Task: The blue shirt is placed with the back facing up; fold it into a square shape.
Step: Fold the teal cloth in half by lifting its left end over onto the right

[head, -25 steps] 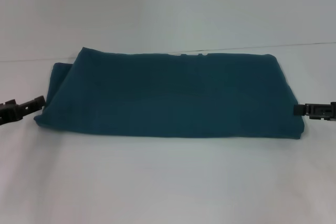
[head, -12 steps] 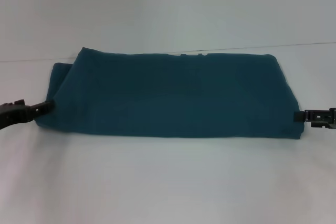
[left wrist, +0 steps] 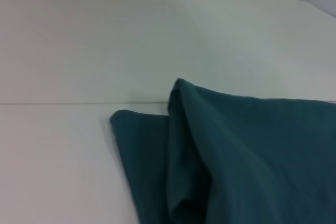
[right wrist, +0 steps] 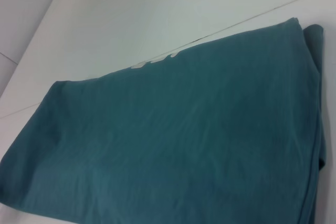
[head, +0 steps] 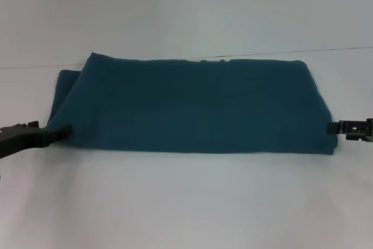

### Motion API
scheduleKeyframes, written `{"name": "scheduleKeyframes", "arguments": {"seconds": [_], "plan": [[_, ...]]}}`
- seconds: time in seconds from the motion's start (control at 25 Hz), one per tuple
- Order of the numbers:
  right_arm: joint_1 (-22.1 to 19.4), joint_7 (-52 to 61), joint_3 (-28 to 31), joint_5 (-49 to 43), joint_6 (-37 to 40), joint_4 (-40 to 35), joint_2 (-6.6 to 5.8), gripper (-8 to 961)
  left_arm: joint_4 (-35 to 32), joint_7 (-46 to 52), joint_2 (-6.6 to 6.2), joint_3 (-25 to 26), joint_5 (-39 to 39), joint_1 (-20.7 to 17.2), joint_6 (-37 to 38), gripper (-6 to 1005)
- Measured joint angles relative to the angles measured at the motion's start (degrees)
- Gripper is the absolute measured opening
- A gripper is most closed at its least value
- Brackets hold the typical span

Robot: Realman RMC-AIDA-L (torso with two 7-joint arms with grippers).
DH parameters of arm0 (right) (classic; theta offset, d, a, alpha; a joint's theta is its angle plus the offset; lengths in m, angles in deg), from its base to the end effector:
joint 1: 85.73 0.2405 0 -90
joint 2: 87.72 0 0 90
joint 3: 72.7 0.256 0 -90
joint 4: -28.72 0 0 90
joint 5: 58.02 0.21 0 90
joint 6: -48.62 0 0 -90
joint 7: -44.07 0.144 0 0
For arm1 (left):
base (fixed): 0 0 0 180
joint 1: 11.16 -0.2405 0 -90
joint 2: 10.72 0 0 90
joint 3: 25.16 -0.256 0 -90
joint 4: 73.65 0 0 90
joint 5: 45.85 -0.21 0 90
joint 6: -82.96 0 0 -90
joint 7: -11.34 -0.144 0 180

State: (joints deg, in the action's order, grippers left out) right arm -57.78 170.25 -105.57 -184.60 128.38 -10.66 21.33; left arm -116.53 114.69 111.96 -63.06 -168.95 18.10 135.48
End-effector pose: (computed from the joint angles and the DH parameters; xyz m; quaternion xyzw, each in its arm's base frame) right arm 0.3469 0.3440 0.0885 -0.7534 0.5945 0.1762 0.2189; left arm -0.3259 0.3796 0.0162 -0.8033 -0.4411 -0.1419 0.3742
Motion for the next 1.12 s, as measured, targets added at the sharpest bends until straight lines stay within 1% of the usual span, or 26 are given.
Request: {"name": "scheduleKeyframes", "arguments": {"seconds": [0.28,0.72,0.8,1.04,1.12], "plan": [[0.0,0.03,0.02,0.02,-0.01,0.0,0.01,854,-0.25,-0.05,0.33,-1.56,-0.04,-0.04,-0.06,937],[0.0,0.03,0.09,0.03,-0.49,0.0,0.09,855,-0.5,-1.38,0.3,-3.01,-0.19,0.37,-0.9,936],[0.0,0.03,0.09,0.03,-0.51,0.0,0.09,855,-0.49,-1.24,0.32,-3.35,-0.76,0.45,-2.03,814],[0.0,0.04,0.09,0.02,-0.51,0.0,0.08,854,-0.5,-0.83,0.54,-3.5,-1.69,0.53,-3.09,613],[0.0,0.04,0.09,0.03,-0.51,0.01,0.08,854,-0.53,-0.83,0.54,-3.41,-1.7,0.53,-3.1,521]]}}
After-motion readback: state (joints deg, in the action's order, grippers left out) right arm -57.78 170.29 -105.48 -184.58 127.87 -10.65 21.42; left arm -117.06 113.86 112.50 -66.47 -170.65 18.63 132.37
